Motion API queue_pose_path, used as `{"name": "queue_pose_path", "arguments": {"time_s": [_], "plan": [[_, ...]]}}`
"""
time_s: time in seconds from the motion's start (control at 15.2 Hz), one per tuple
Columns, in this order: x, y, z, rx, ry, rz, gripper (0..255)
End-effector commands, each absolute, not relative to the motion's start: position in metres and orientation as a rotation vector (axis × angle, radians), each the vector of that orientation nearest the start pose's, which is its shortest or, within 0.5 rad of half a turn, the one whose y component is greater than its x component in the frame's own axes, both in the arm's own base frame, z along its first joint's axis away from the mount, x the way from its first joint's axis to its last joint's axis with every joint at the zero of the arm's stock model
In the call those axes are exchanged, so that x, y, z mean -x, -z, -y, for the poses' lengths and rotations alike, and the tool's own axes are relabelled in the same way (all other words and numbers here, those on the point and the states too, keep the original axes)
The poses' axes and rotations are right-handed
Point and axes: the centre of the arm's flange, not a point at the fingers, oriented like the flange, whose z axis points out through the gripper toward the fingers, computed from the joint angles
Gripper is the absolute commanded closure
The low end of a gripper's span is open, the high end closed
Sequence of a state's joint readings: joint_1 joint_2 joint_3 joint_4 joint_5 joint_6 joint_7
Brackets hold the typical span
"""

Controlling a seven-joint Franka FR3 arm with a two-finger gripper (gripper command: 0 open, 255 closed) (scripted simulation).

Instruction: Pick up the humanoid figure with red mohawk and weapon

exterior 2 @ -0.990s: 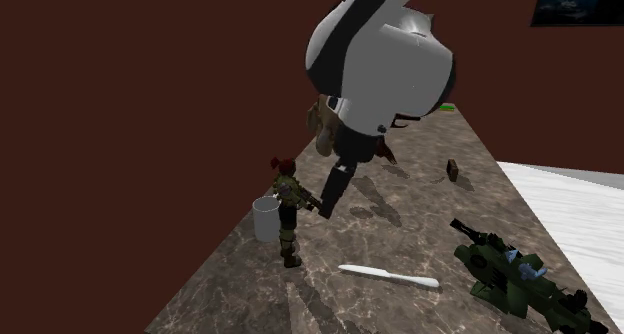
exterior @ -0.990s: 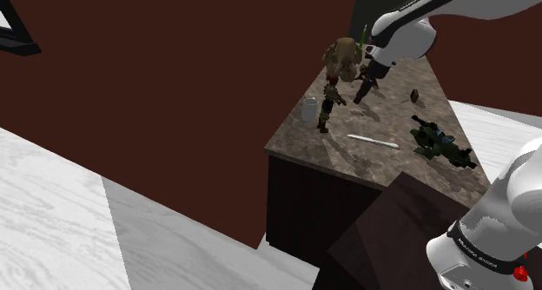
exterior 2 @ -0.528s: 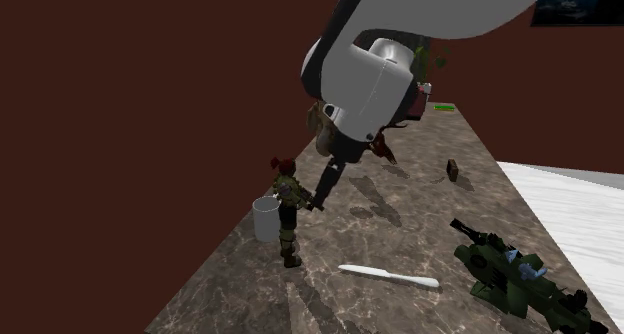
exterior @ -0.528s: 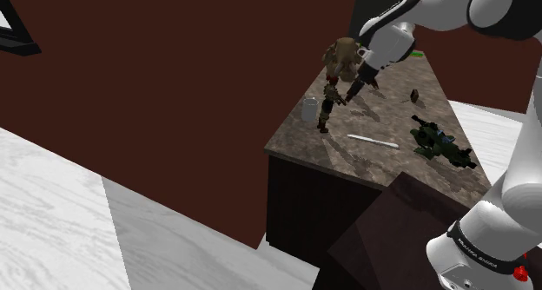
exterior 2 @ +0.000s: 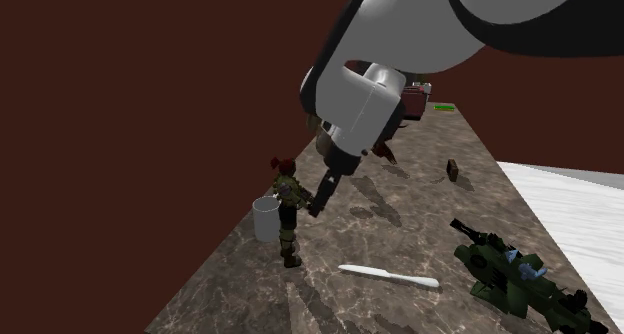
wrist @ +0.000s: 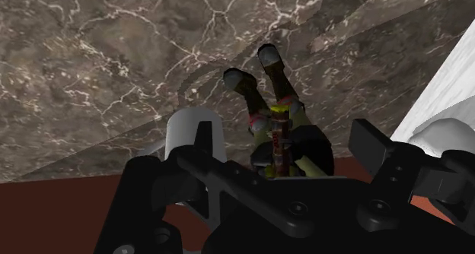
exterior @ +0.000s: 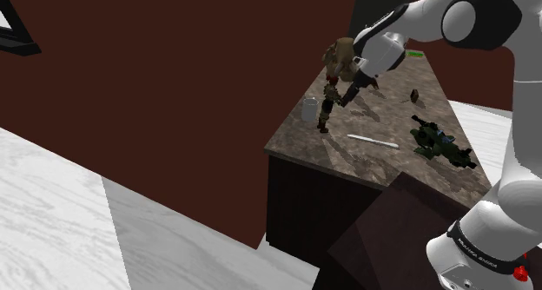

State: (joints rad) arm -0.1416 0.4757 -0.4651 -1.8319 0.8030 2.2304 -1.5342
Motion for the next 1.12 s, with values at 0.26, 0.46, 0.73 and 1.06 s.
{"name": "queue_pose_path", "arguments": {"time_s": [0.26,0.46,0.73,1.06], "plan": [[-0.555,-0.288,0.330,2.821,0.550,0.671,255],[-0.555,-0.288,0.330,2.821,0.550,0.671,255],[-0.555,-0.288,0.331,2.821,0.550,0.671,255],[-0.555,-0.309,0.331,2.821,0.550,0.671,255]]}}
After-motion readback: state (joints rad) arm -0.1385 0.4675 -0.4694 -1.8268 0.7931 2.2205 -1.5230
